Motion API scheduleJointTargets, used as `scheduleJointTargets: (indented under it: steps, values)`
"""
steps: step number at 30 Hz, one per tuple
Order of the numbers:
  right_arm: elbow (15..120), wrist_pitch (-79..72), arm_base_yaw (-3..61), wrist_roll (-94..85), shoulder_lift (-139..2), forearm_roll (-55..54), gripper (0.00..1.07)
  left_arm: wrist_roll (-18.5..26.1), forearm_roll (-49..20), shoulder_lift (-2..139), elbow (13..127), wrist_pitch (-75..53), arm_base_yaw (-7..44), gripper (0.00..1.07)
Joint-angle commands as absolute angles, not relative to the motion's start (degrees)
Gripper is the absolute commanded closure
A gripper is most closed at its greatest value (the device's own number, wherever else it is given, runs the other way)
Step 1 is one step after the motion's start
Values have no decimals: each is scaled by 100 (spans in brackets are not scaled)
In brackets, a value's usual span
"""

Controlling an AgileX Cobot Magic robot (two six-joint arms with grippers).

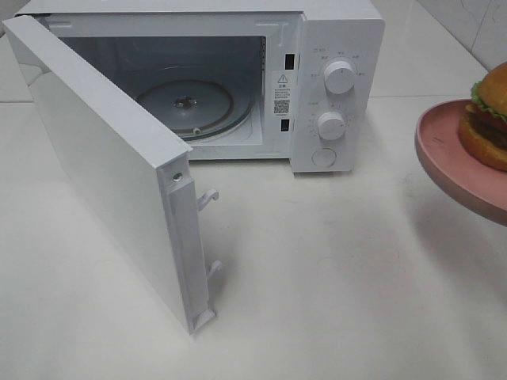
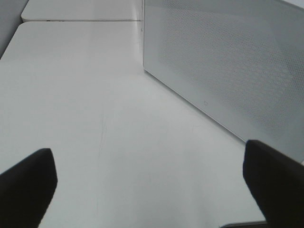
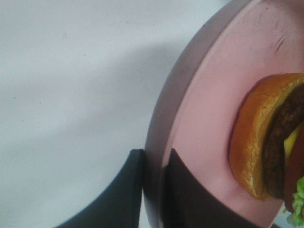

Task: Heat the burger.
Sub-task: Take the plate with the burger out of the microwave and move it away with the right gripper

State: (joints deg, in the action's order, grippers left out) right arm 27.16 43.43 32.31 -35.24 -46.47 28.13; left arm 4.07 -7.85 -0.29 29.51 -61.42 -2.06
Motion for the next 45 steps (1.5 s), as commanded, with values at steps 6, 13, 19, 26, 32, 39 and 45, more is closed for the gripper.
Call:
scheduleJointTargets:
  steps: [6, 13, 19, 26, 32, 39, 45]
  values:
    - [2762, 4538, 3203, -1243, -5099, 3655, 107, 378, -819, -120, 2956, -6154, -218, 7]
    - [2762, 4773, 3203, 768, -5833, 4314, 106, 378, -819, -120, 2956, -6154, -218, 7]
    - [2773, 4945, 3203, 1942, -6366, 4612, 106, 378, -819, -120, 2956, -6154, -218, 7]
    - [2773, 5065, 3203, 2538, -6830, 4721, 106, 378, -819, -120, 2956, -6154, -218, 7]
    - [2773, 5082, 3203, 3048, -7185, 4756, 105, 378, -819, -120, 2956, -6154, -218, 7]
    - [2773, 5065, 3203, 4079, -7689, 4847, 104, 378, -819, -120, 2956, -6154, -218, 7]
    - [2773, 5048, 3203, 4624, -8079, 4870, 103, 378, -819, -120, 2956, -6154, -218, 7]
